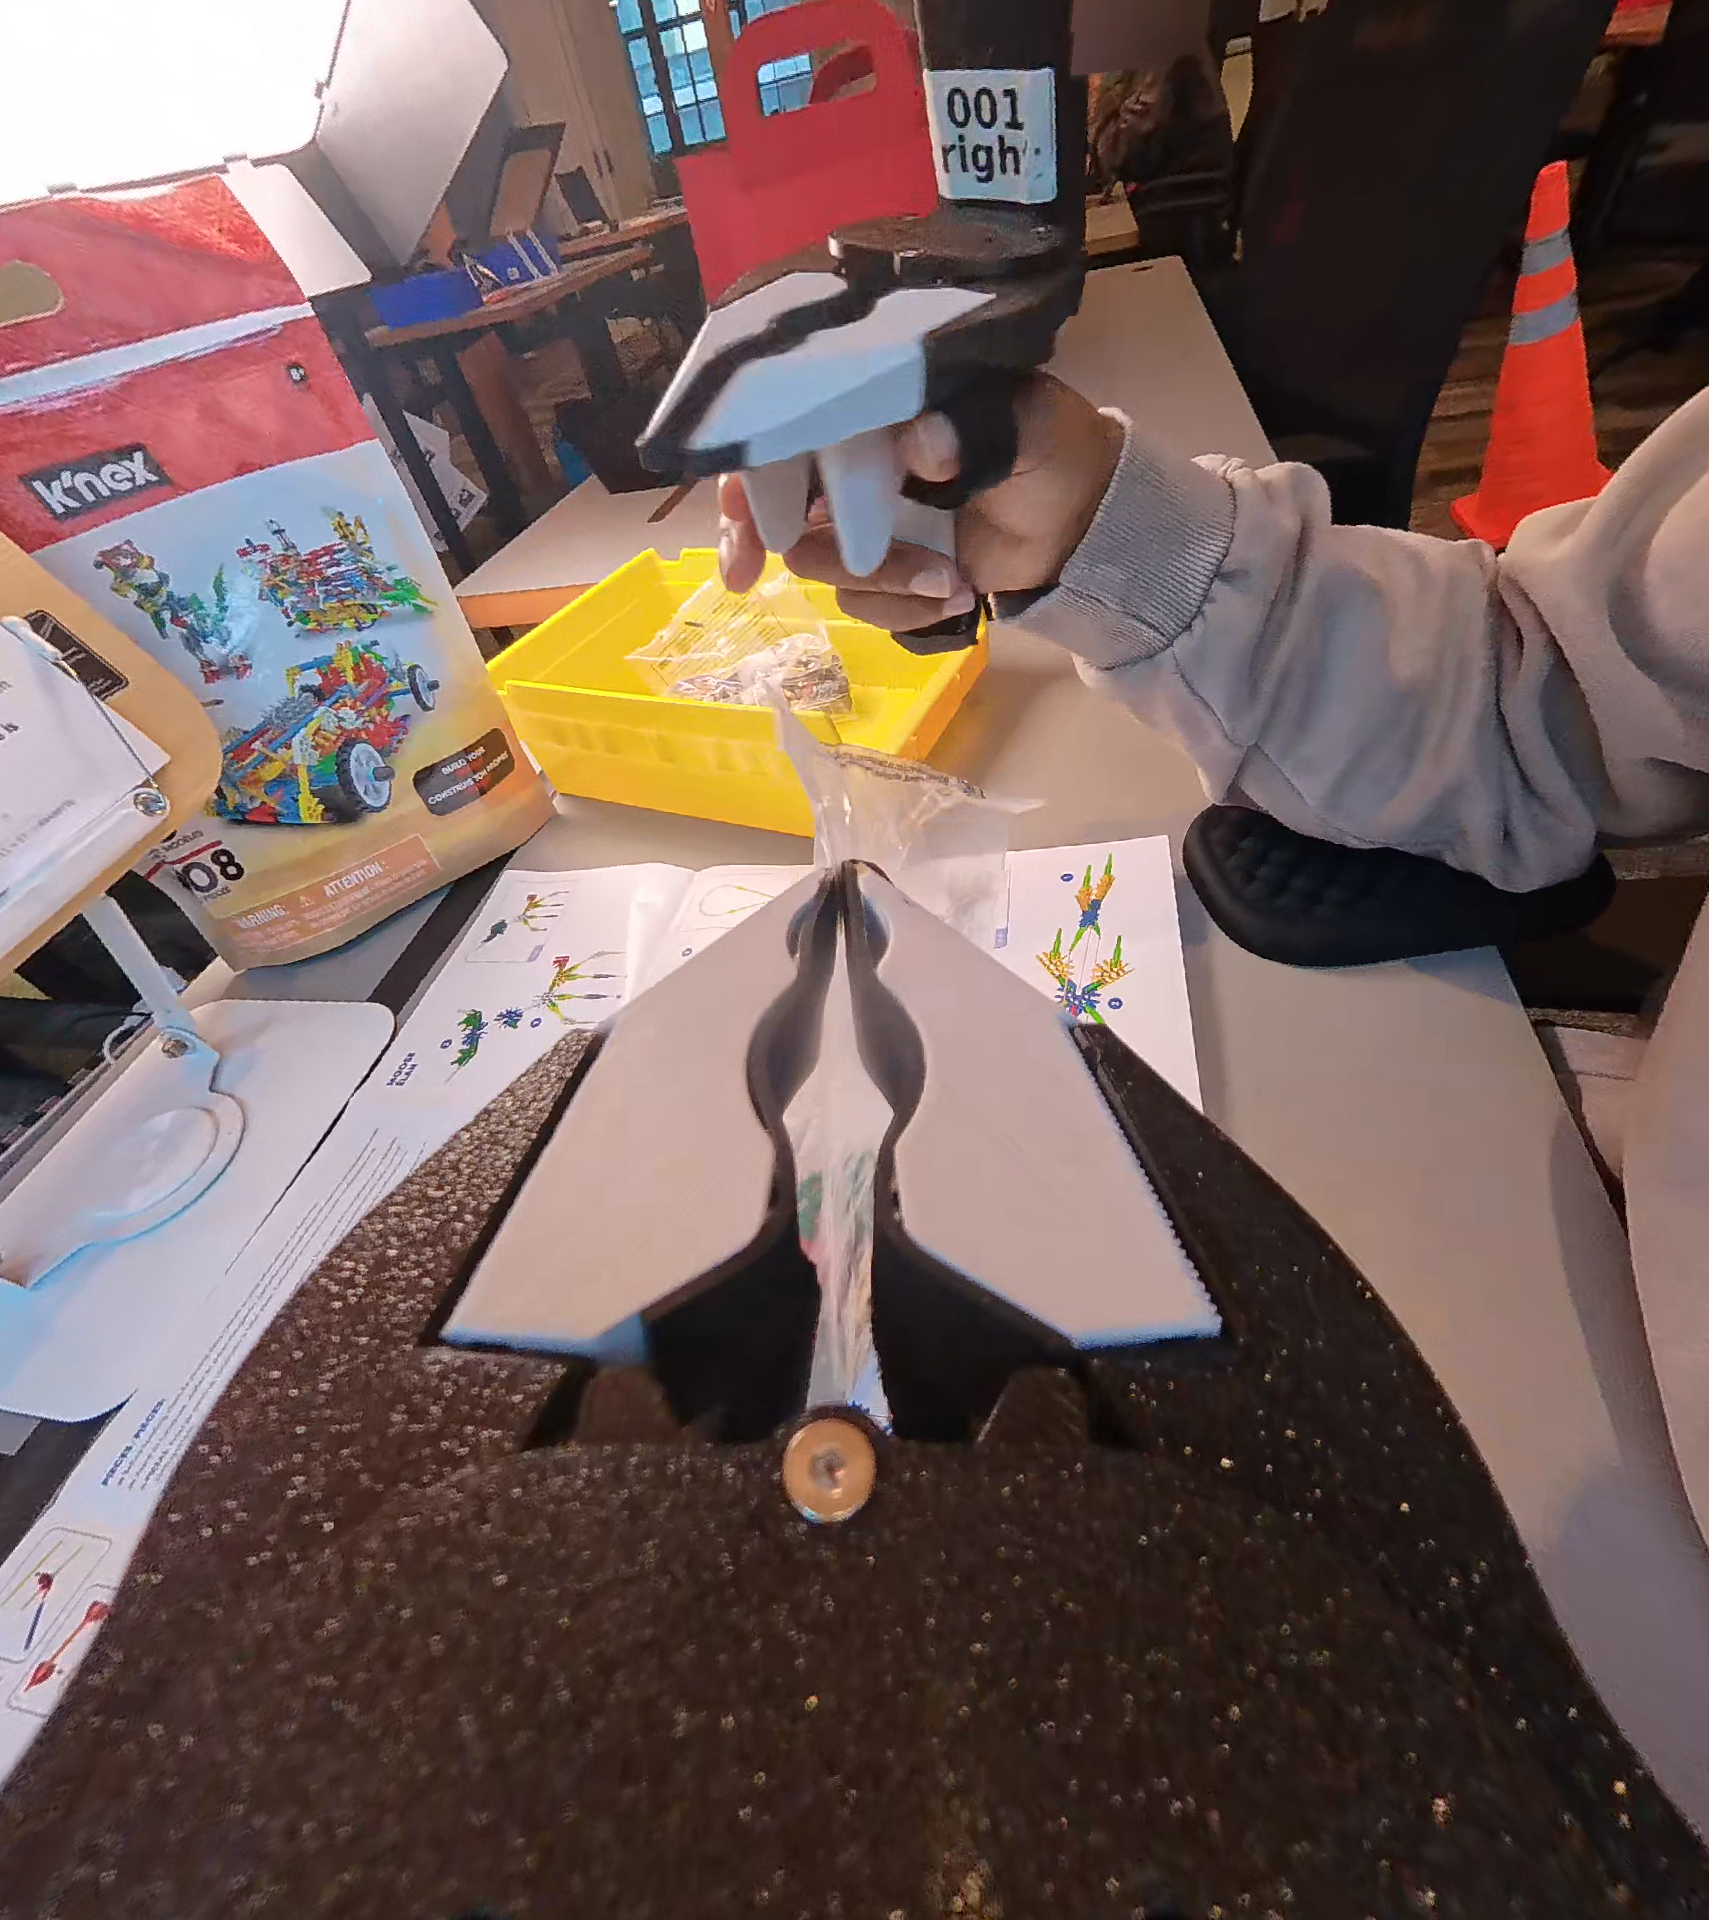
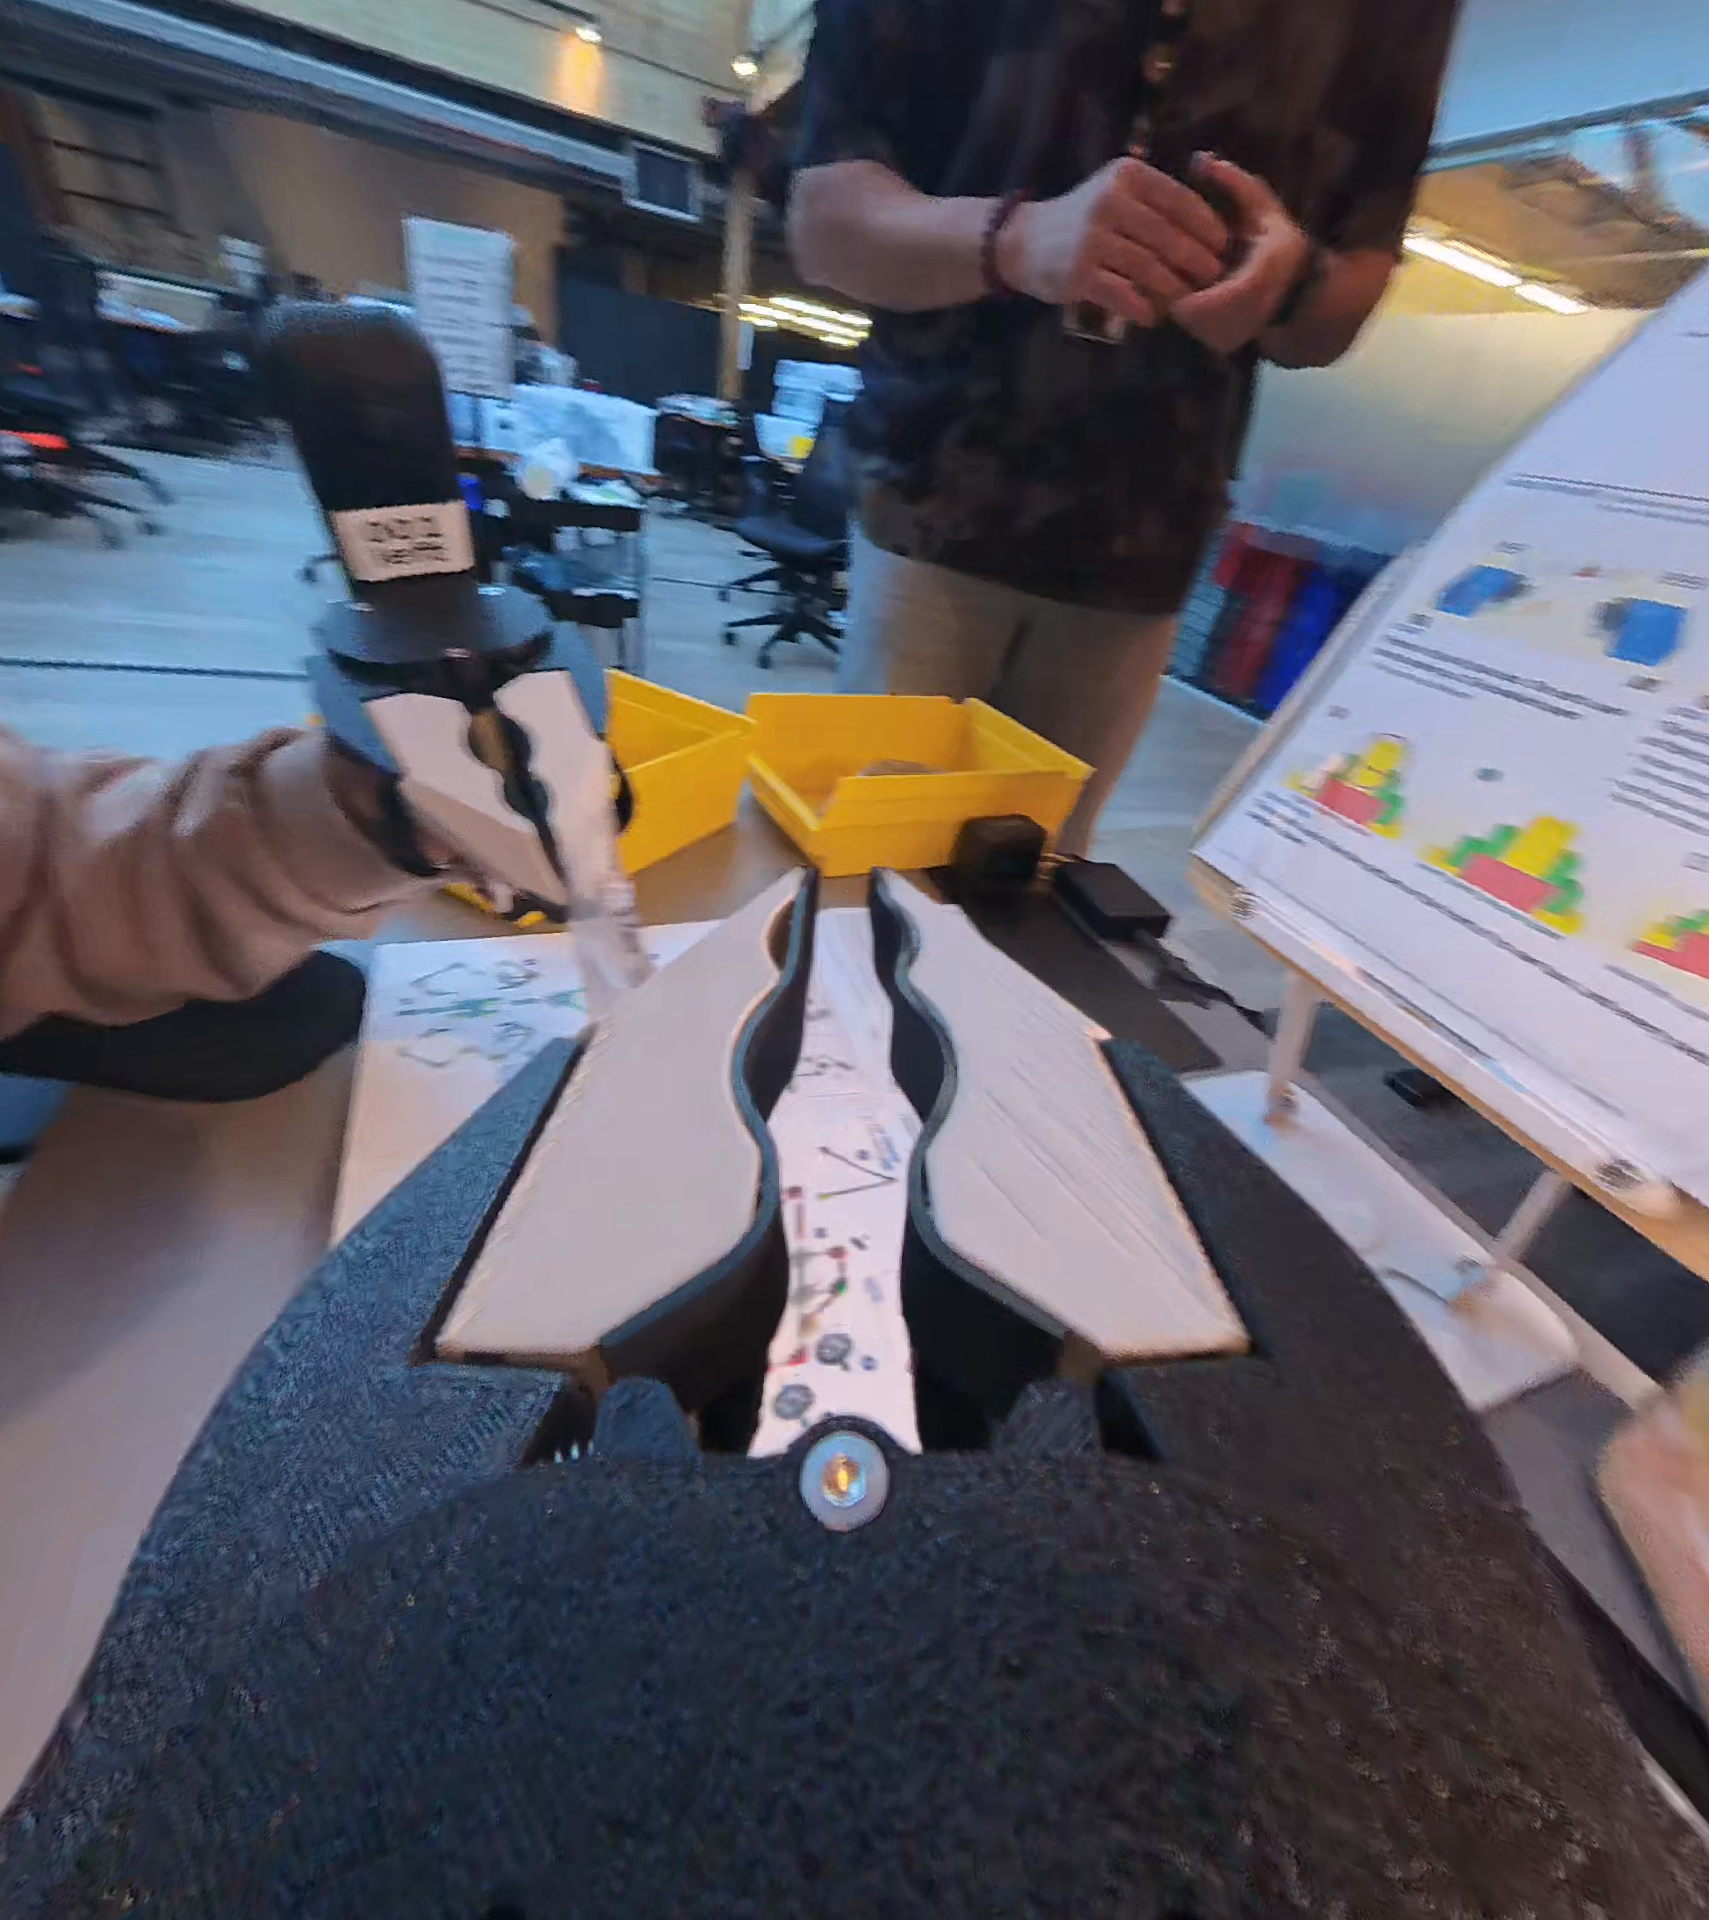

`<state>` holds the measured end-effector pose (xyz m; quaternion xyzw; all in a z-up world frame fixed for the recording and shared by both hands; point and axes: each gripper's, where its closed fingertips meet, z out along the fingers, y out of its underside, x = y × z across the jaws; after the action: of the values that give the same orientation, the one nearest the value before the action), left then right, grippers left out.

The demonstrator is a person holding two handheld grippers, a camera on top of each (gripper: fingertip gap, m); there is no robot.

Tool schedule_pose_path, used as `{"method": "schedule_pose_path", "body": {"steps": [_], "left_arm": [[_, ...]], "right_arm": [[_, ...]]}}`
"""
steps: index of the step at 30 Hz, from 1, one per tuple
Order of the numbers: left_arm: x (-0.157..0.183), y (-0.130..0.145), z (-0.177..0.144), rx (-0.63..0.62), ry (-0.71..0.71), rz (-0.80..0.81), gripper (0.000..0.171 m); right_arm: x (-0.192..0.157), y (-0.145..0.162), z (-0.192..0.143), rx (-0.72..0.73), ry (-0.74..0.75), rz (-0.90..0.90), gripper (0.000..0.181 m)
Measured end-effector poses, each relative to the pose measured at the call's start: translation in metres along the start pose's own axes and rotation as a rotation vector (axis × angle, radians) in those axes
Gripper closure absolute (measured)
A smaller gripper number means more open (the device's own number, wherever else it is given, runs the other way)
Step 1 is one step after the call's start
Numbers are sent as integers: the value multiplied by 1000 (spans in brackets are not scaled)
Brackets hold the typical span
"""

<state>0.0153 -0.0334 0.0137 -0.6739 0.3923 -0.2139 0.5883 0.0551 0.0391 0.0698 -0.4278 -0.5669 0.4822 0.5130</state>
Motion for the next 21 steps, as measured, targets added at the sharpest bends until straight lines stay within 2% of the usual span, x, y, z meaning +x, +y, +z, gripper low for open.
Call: {"method": "schedule_pose_path", "body": {"steps": [1,3,7,11,15,19,21], "left_arm": [[0,0,0,-2,-3,2,171],[1,1,1,-6,3,8,171],[12,3,7,-16,39,27,171],[16,6,9,-34,50,54,171],[23,7,8,-45,86,87,171],[44,5,7,-46,161,182,171],[53,4,6,-51,190,219,171]], "right_arm": [[-16,0,5,-15,-68,-2,160],[-46,6,17,-76,-163,-44,147],[-77,32,48,-195,-193,-172,129],[-83,40,51,-204,-227,-200,150],[-85,28,44,-146,-253,-182,147],[-96,39,39,-212,-323,-206,141],[-113,38,33,-209,-419,-187,157]]}}
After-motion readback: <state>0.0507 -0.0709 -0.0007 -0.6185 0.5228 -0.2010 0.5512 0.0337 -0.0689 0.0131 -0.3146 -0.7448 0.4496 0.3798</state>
